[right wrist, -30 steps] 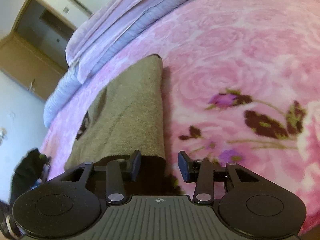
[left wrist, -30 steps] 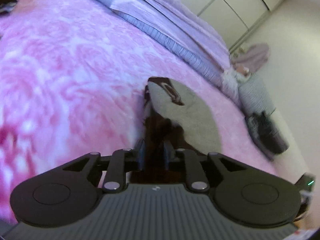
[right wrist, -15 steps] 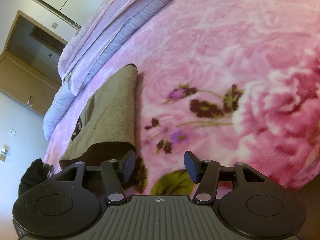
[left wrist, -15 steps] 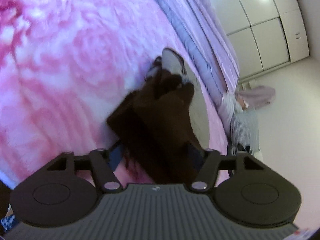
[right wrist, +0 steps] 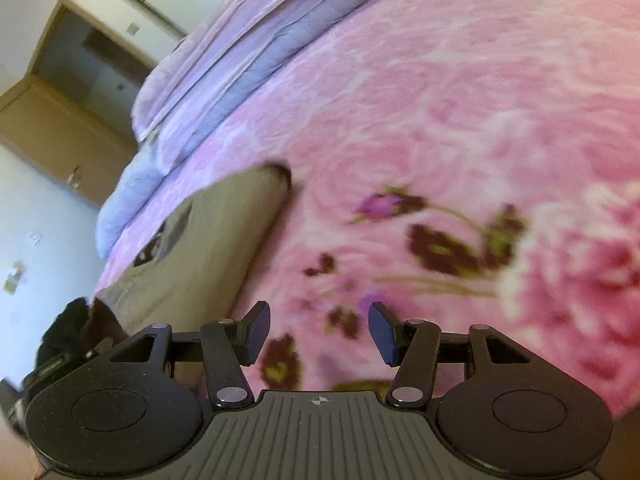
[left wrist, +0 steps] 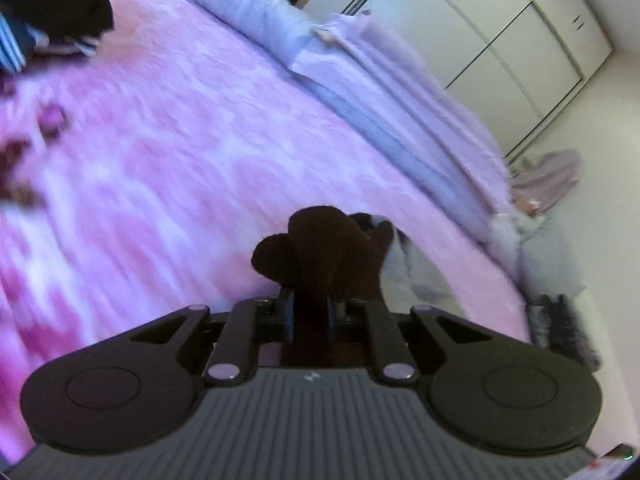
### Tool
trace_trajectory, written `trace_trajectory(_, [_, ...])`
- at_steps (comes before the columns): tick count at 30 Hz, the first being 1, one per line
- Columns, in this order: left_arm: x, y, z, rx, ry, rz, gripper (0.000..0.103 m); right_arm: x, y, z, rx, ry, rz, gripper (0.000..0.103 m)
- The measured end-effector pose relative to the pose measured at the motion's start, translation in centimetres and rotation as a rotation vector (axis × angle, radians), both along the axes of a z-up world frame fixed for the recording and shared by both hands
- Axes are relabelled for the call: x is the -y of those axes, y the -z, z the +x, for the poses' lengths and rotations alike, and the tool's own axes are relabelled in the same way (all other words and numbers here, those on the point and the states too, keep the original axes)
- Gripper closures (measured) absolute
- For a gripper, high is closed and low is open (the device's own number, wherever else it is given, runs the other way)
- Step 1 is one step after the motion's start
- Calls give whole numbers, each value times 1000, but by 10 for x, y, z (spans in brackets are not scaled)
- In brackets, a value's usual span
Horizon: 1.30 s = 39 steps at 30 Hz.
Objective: Fold large clothes
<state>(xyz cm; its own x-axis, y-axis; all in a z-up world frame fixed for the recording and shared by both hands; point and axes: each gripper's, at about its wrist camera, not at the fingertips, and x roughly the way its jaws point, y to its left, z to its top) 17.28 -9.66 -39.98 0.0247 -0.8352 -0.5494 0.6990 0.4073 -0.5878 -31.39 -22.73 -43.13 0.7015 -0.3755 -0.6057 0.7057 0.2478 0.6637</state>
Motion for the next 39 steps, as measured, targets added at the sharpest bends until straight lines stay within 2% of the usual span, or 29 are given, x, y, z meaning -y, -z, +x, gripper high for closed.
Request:
trace_trajectory(1, [5, 5, 12, -27, 5, 21, 91, 7, 1, 6, 21, -28, 0, 50])
trace_trajectory(3, [8, 17, 23, -109, 21, 38, 88, 24, 5, 22, 64, -75, 16, 42])
trace_trajectory(4, [5, 20, 22, -125, 12, 33, 83, 33, 9, 31, 95, -88, 30, 32])
trace_trajectory(5, [2, 22, 19, -133, 3, 27, 80, 42, 14, 40, 131, -91, 51, 29])
trace_trajectory(7, [-14, 25, 14, -175, -16, -4, 62, 58, 23, 57, 203, -96, 93, 29])
trace_trajectory(9, [-27, 34, 8, -259, -35, -25, 51, 72, 33, 72, 241, -78, 117, 29])
trace_trajectory(11, [-34, 44, -3, -324, -11, -3, 51, 82, 44, 87, 227, -52, 127, 29])
trace_trajectory(12, [-35, 47, -11, -324, 4, 5, 53, 83, 46, 92, 237, -49, 108, 29])
trace_trajectory(13, [-37, 48, -18, -310, 16, 4, 53, 83, 45, 97, 246, -57, 86, 33])
trace_trajectory(14, [-35, 49, -21, -293, 19, 2, 57, 83, 46, 102, 246, -75, 84, 61])
trace_trajectory(15, [-32, 50, -20, -306, 20, -9, 71, 82, 48, 109, 232, -91, 103, 74])
trace_trajectory(16, [-29, 51, -16, -332, 15, -18, 86, 79, 49, 111, 203, -77, 105, 80])
trace_trajectory(17, [-27, 49, -11, -338, 11, -20, 88, 74, 48, 111, 195, -69, 87, 84])
trace_trajectory(18, [-24, 44, -7, -312, 22, -18, 90, 68, 47, 109, 199, -54, 78, 85])
trace_trajectory(20, [-21, 29, 1, -205, 45, -27, 90, 55, 44, 106, 199, -13, 116, 87])
trace_trajectory(22, [-16, 22, 17, -165, 33, -11, 90, 30, 39, 107, 200, 10, 146, 87])
trace_trajectory(24, [-13, 20, 35, -126, 18, 17, 90, 5, 36, 116, 196, -22, 156, 87])
trace_trajectory(27, [1, 23, 47, -87, 51, 68, 85, -16, 41, 123, 152, -98, 161, 73])
trace_trajectory(28, [3, 22, 48, -82, 60, 75, 80, -16, 40, 122, 117, -106, 151, 63])
trace_trajectory(30, [1, 14, 49, -49, 80, 73, 78, -11, 29, 115, 48, -135, 99, 52])
trace_trajectory(32, [-7, 7, 55, -23, 78, 45, 75, -4, 11, 104, -11, -134, 7, 50])
trace_trajectory(34, [-12, 2, 63, -11, 60, 30, 68, 8, -5, 93, -51, -99, -92, 48])
trace_trajectory(36, [-9, -1, 69, -15, 57, 16, 65, 23, -11, 91, -38, -84, -132, 48])
trace_trajectory(39, [11, 0, 79, -63, 58, -3, 48, 49, -9, 108, 51, -135, -138, 48])
